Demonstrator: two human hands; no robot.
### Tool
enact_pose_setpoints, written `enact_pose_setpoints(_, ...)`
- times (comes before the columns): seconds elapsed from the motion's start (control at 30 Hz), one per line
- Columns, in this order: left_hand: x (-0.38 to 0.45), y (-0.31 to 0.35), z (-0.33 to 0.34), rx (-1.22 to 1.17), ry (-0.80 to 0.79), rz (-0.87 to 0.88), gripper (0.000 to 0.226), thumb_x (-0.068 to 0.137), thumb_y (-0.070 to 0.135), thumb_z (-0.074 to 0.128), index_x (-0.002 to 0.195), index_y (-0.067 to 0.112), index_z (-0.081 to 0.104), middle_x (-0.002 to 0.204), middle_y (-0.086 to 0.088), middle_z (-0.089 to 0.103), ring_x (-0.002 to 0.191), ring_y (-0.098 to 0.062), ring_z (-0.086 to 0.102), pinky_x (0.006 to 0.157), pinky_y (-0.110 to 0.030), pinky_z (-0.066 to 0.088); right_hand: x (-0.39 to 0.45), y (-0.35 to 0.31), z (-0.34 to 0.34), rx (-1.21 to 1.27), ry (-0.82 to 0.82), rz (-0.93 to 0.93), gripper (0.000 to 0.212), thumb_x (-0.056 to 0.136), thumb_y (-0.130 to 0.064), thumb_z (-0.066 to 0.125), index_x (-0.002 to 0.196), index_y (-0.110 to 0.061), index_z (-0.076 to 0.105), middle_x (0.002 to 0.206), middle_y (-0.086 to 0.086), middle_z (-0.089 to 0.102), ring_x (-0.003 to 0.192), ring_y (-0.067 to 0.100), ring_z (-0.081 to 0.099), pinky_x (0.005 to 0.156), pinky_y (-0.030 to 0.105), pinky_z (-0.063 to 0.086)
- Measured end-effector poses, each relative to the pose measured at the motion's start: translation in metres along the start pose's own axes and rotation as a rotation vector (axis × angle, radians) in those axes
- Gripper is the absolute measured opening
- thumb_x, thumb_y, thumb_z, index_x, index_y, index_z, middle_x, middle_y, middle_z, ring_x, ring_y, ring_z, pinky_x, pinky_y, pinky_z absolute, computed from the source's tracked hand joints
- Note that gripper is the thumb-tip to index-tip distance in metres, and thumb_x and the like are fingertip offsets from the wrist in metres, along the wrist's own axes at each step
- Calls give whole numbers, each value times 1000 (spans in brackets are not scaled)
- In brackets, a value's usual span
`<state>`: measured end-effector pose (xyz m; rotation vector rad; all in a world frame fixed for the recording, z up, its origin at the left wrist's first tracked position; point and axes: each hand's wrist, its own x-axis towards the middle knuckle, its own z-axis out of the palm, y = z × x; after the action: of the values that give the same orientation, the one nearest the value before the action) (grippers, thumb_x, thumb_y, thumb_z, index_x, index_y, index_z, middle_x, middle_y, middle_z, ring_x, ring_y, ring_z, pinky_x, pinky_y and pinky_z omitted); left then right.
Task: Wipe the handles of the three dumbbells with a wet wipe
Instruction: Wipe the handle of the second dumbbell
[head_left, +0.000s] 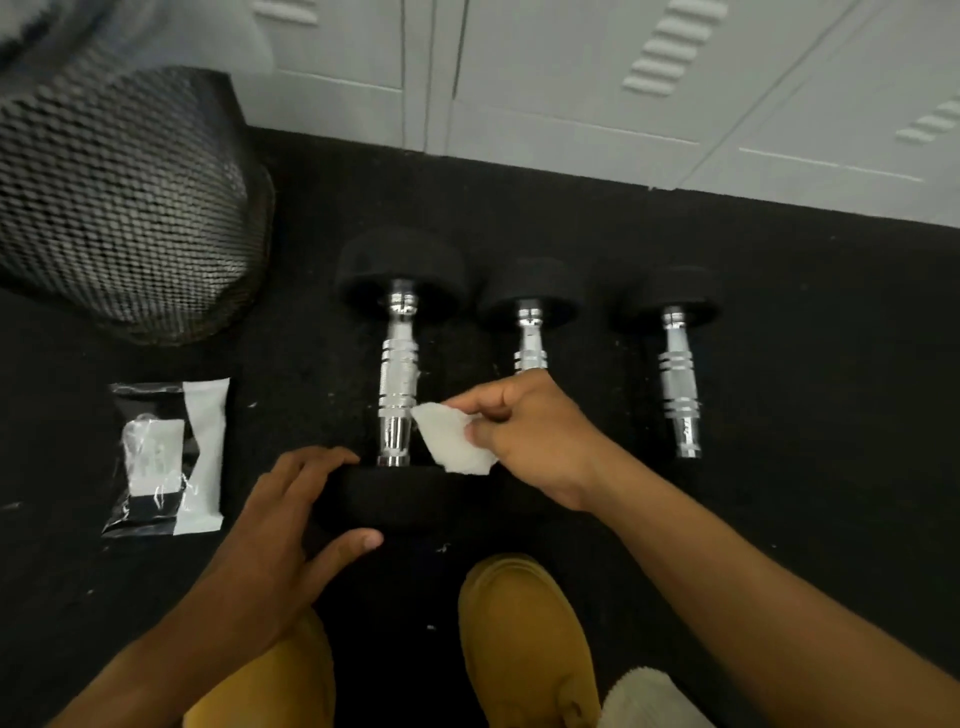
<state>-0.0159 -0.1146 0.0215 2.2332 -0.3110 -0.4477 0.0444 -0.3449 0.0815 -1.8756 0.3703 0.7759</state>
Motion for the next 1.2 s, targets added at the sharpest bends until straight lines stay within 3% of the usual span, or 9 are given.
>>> enact_pose_setpoints(0.13,5,18,-10,100,-84,-33,63,71,67,60,125,40,43,118,4,50,104,-19,54,87,-39,48,-40,-9,-22,285,44,-27,32,87,12,51,114,-1,64,106,12,67,95,17,63,83,27,53)
enact_pose_setpoints(0.27,14,60,-30,237,-154,35,66,71,39,76,129,24,48,115,-3,55,106,-23,55,89,-36,46,-88,-26,-53,525,60,-63,28,88,10,50,112,-2,61,108,12,66,97,23,65,85,34,54)
enact_pose_setpoints(0.4,21,122,-59,310,-124,195,60,68,58,63,119,27,54,100,6,58,90,-12,58,79,-30,47,-133,-49,-84,762,70,-128,26,89,3,53,114,2,60,115,18,65,104,28,64,91,38,52)
enact_pose_setpoints(0.53,23,176,-76,312,-61,316,61,68,65,50,115,27,58,94,20,53,88,-2,55,80,-23,46,-165,-69,-105,937,64,-171,22,88,-1,56,109,3,60,114,20,65,103,27,64,83,35,56)
enact_pose_setpoints(0.6,24,190,-74,312,-65,316,60,69,66,48,116,30,56,98,19,56,91,-2,57,82,-23,48,-171,-73,-113,993,47,-173,23,88,1,54,111,3,59,115,20,64,103,29,64,79,37,57)
enact_pose_setpoints(0.7,27,193,-59,337,-122,288,58,69,67,48,119,37,50,106,13,58,97,-3,56,85,-31,49,-171,-71,-124,1029,28,-168,26,89,-1,53,115,0,58,116,20,63,104,31,64,78,39,58)
enact_pose_setpoints(0.8,33,184,-34,362,-205,269,53,76,58,58,123,41,42,104,18,51,95,-1,51,86,-29,47,-157,-56,-131,1051,20,-132,26,91,-5,52,116,-5,57,110,19,66,101,34,65,80,42,57)
enact_pose_setpoints(1.03,53,138,42,268,-333,179,74,83,43,63,143,27,24,141,12,30,123,-6,40,101,-20,35,-79,-1,-121,945,87,32,16,89,-3,55,101,-11,61,101,12,70,96,26,68,82,36,56)
enact_pose_setpoints(1.2,70,112,65,390,-441,164,68,89,38,55,146,26,19,148,5,26,129,-15,36,106,-28,30,-18,25,-105,772,188,109,13,88,-3,58,99,-10,63,102,12,68,91,26,69,81,36,57)
